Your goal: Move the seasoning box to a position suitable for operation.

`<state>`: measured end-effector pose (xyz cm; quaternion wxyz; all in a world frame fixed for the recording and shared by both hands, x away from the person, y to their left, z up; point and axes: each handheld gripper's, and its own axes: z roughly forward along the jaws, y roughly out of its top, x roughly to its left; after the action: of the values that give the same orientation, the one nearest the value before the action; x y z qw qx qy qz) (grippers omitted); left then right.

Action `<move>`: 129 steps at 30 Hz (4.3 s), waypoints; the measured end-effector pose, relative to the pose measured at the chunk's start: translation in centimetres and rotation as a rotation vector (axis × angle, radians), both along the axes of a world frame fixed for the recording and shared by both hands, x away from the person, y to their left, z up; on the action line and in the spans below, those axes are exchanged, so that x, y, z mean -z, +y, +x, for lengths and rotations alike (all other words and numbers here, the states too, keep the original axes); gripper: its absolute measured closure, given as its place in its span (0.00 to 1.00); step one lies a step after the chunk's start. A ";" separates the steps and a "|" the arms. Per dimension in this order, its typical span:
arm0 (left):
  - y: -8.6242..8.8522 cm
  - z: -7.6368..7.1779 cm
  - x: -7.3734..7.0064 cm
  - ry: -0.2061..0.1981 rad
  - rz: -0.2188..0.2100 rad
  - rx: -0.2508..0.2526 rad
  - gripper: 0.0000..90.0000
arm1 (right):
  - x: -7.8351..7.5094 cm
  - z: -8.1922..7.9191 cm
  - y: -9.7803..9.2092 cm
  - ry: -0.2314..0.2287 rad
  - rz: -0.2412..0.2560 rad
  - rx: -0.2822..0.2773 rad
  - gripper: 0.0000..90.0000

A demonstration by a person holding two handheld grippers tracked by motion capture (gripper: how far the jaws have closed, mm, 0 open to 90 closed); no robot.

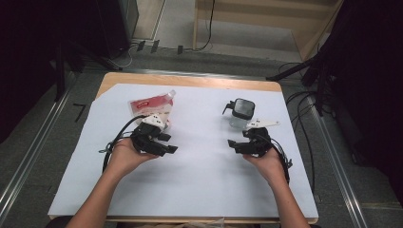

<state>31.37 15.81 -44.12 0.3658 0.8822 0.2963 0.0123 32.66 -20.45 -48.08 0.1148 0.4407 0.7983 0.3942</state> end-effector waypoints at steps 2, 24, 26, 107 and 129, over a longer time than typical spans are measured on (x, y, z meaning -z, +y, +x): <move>0.1 0.0 0.1 0.001 -0.008 -0.005 0.49 | 0.0 -0.1 0.1 0.001 0.010 -0.004 0.28; 0.4 -0.1 0.0 -0.004 -0.025 -0.002 0.44 | -0.3 -0.4 0.0 -0.029 -0.005 -0.013 0.31; 0.4 -0.3 -0.1 -0.016 -0.016 0.010 0.44 | -0.3 -0.4 0.1 -0.027 -0.007 -0.023 0.31; 0.5 -1.6 -1.0 -0.016 -0.040 0.033 0.44 | 2.9 6.3 3.4 -0.226 -0.027 0.594 0.05; 0.5 -1.4 -0.8 -0.006 -0.054 0.040 0.44 | 3.4 8.0 3.9 -0.290 -0.002 0.695 0.12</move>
<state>29.98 16.36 -43.27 0.3905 0.8776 0.2779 -0.0004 40.67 -16.59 -51.48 0.3540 0.6248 0.5769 0.3893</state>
